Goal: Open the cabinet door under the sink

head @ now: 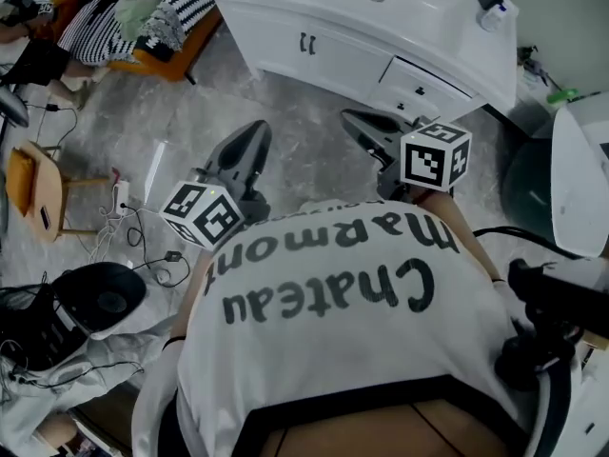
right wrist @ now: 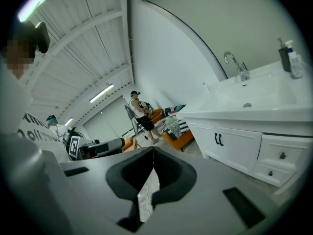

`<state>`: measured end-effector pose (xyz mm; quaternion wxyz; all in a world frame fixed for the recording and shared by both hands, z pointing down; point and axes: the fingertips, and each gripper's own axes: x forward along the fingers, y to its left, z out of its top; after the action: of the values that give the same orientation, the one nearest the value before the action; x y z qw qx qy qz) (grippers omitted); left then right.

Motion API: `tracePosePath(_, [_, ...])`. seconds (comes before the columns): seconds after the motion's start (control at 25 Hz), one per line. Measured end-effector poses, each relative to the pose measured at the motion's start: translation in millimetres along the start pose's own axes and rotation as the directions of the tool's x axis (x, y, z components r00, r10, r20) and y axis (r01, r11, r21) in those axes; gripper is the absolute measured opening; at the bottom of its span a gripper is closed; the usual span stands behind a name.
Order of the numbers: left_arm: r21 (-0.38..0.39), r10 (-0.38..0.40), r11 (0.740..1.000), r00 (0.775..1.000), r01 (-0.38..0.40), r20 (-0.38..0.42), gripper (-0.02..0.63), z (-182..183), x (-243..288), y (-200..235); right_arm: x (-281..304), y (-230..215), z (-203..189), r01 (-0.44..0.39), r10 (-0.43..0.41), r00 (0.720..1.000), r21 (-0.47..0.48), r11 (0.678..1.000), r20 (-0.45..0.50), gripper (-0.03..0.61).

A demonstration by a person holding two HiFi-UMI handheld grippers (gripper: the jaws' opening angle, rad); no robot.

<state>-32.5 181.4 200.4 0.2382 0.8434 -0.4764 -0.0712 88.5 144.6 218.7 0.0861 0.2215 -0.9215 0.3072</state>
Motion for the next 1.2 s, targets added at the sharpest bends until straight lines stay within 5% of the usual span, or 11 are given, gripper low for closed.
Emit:
tracePosePath(0.56, [-0.018, -0.058, 0.998, 0.998, 0.057, -0.033, 0.008, 30, 14, 59, 59, -10, 21, 0.075, -0.075, 0.997, 0.018, 0.997, -0.009, 0.012])
tracePosePath(1.0, [0.009, -0.016, 1.0, 0.999, 0.017, -0.035, 0.008, -23, 25, 63, 49, -52, -16, 0.099, -0.099, 0.995, 0.014, 0.995, 0.008, 0.011])
tracePosePath(1.2, [-0.021, 0.023, 0.999, 0.998, -0.025, -0.065, 0.008, 3, 38, 81, 68, -62, 23, 0.084, -0.084, 0.996, 0.042, 0.996, 0.004, 0.012])
